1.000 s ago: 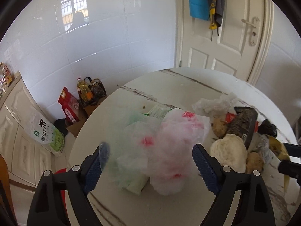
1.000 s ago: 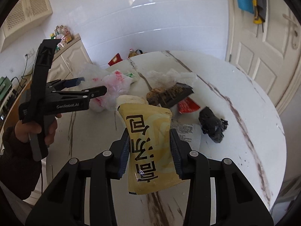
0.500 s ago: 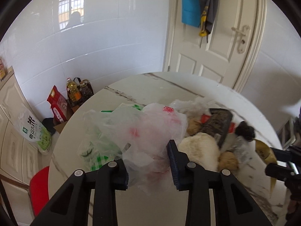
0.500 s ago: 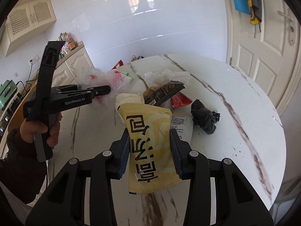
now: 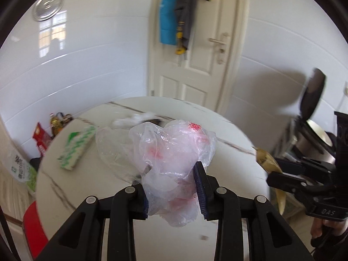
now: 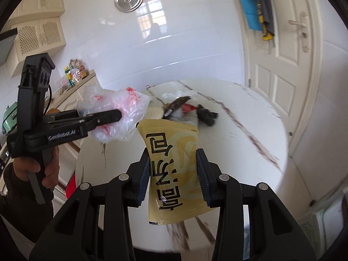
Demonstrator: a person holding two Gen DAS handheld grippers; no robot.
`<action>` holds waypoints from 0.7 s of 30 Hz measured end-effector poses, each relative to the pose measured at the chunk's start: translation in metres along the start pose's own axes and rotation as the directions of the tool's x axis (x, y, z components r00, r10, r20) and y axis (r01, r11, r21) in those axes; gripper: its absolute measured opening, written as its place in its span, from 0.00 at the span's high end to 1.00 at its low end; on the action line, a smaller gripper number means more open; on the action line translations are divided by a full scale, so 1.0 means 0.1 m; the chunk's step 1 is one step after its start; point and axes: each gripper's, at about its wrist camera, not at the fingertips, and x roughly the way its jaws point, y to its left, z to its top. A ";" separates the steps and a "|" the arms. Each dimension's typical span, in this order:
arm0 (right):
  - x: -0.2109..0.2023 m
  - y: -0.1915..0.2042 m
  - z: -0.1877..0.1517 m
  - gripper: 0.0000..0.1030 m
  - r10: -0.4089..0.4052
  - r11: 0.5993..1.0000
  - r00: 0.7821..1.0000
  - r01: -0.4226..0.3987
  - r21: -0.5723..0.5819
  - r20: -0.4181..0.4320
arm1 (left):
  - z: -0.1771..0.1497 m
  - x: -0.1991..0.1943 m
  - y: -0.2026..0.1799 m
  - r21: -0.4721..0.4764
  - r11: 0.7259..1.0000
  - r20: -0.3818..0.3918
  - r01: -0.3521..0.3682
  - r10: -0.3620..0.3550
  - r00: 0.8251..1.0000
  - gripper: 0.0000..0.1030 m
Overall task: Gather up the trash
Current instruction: 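Carry yellow bag and plastic bags to the blue bin and release both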
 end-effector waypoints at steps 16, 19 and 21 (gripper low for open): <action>-1.21 -1.44 -1.14 0.63 -0.285 0.899 0.956 0.289 0.328 -0.062 | -0.41 0.83 -2.04 0.235 0.922 -0.245 0.309 -0.251 0.936 0.70; -1.15 -1.68 -1.30 0.63 -0.290 0.872 0.953 0.301 0.385 -0.088 | -0.41 1.21 -2.18 0.263 0.920 -0.288 0.292 -0.214 0.933 0.70; -1.04 -1.84 -1.40 0.63 -0.278 0.858 0.955 0.296 0.420 -0.105 | -0.39 1.50 -2.28 0.269 0.918 -0.327 0.290 -0.196 0.924 0.70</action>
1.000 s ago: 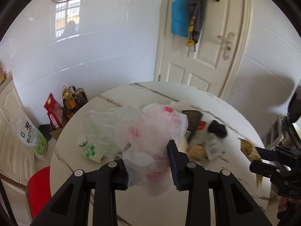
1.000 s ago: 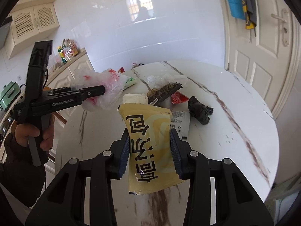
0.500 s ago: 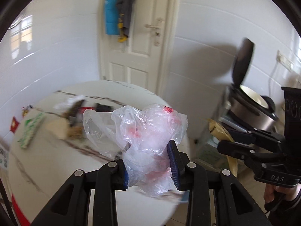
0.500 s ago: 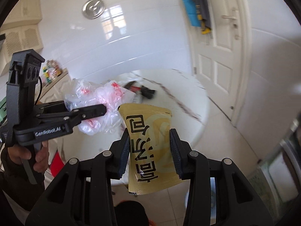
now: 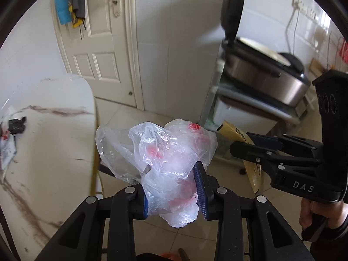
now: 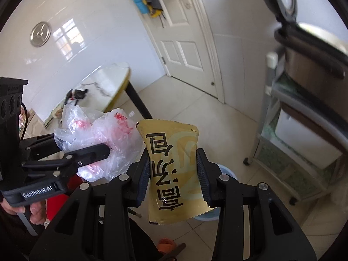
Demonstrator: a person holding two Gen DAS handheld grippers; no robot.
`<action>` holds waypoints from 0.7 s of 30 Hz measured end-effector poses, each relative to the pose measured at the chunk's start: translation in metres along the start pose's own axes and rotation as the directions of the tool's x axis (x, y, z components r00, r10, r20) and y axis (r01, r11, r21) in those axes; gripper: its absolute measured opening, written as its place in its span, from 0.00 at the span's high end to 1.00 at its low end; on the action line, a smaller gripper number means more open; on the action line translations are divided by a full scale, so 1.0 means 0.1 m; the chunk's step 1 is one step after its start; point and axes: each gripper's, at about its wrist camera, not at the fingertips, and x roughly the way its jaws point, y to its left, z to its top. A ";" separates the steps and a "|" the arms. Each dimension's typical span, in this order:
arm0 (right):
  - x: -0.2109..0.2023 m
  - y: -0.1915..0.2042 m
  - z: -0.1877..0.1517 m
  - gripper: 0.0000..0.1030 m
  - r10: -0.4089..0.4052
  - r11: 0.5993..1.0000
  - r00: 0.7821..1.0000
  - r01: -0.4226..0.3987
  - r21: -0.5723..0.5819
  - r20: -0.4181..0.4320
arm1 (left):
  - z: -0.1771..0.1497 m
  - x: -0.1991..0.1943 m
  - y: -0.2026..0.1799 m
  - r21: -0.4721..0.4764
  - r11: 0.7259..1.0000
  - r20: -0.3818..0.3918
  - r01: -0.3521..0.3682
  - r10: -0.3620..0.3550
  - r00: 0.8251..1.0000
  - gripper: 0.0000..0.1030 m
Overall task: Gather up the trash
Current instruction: 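Carry yellow bag and plastic bags to the blue bin and release both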
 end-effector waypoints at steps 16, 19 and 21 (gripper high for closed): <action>0.67 -0.74 -0.26 0.43 -0.027 0.991 0.990 0.045 0.129 -0.137 | 0.29 1.95 -0.22 0.009 0.999 -0.257 0.033 -0.030 0.966 0.66; 0.64 -0.80 -0.31 0.43 -0.034 0.987 0.989 0.056 0.151 -0.145 | 0.34 2.13 -0.28 0.019 0.999 -0.275 0.029 -0.023 0.961 0.56; 0.60 -0.81 -0.33 0.43 -0.035 0.985 0.989 0.058 0.159 -0.143 | 0.34 2.11 -0.29 0.029 0.999 -0.268 0.029 -0.020 0.963 0.43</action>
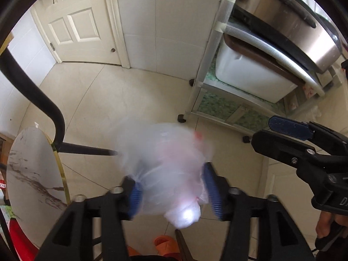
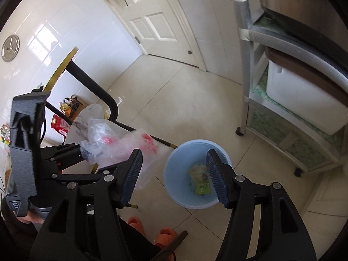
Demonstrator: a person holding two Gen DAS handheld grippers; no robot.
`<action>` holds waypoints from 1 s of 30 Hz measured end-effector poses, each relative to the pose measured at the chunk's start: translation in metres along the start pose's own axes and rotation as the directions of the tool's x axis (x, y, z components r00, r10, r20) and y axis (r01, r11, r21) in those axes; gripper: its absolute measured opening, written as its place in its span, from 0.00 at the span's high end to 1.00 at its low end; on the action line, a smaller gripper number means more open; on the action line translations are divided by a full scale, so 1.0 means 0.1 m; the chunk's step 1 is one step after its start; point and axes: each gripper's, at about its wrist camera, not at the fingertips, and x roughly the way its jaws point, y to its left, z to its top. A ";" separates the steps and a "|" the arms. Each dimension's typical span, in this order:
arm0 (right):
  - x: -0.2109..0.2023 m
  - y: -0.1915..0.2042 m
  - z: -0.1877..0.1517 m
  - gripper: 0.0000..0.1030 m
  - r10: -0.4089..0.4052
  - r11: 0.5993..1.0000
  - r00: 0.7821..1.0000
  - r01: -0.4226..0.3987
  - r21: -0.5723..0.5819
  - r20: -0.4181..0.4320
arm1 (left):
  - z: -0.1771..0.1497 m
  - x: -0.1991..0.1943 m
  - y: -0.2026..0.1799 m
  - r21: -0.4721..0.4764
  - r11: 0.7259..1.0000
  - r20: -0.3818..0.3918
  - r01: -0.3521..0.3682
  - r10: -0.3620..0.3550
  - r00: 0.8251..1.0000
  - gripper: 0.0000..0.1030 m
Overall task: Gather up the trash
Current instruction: 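Carry yellow bag and plastic bags to the blue bin and release both, then return both tools to the table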
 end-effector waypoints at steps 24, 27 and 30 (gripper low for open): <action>-1.54 1.18 -0.15 0.35 0.032 0.981 0.962 0.021 -0.192 0.272 | -1.21 -2.39 0.01 -0.048 0.997 0.422 -0.061 0.075 0.903 0.18; -1.62 1.58 -0.14 0.32 0.062 0.968 0.953 0.015 -0.250 0.297 | -1.55 -2.79 0.30 -0.113 0.991 0.470 -0.078 0.122 0.874 0.14; -1.59 2.00 -0.11 0.32 0.099 0.948 0.949 0.001 -0.317 0.300 | -1.89 -3.11 0.68 -0.194 0.974 0.506 -0.119 0.204 0.838 0.09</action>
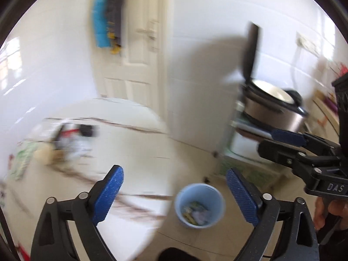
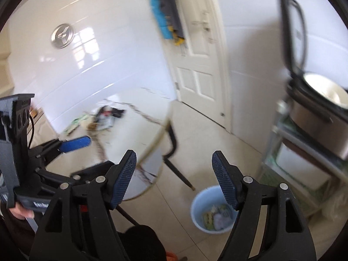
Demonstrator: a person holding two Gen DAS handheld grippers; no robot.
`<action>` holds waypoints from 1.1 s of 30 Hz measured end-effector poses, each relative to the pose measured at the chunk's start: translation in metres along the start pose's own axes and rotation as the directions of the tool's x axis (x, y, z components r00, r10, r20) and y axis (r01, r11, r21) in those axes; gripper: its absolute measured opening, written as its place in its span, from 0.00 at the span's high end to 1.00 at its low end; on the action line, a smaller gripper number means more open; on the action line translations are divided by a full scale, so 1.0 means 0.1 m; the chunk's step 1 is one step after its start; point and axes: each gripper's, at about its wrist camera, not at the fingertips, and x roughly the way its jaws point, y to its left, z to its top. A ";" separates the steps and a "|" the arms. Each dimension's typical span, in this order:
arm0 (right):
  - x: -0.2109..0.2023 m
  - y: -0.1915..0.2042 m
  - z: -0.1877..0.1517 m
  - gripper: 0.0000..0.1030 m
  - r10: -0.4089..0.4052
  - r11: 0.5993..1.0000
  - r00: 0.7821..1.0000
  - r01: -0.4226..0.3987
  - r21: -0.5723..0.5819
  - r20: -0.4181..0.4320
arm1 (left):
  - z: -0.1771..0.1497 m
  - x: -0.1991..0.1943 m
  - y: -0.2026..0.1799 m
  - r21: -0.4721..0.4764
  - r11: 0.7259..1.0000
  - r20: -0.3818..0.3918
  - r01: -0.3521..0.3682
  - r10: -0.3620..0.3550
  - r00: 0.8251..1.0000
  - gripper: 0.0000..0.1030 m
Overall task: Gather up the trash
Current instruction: 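Return both tools to the table, then grasp the black cloth with the right tool while the left grasps the white bun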
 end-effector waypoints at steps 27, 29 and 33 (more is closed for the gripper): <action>2.78 1.60 0.91 0.30 0.120 0.952 0.941 -0.200 -0.232 -0.317 | -0.12 0.75 2.92 -0.423 0.874 -0.277 -0.239 0.126 0.952 0.09; 2.95 1.62 0.94 0.30 0.126 0.951 0.930 -0.213 -0.226 -0.345 | -0.04 0.88 3.01 -0.432 0.870 -0.302 -0.239 0.110 0.947 0.09; 3.25 1.63 1.01 0.30 0.123 0.951 0.911 -0.222 -0.216 -0.393 | 0.18 1.11 3.16 -0.439 0.870 -0.321 -0.223 0.080 0.944 0.18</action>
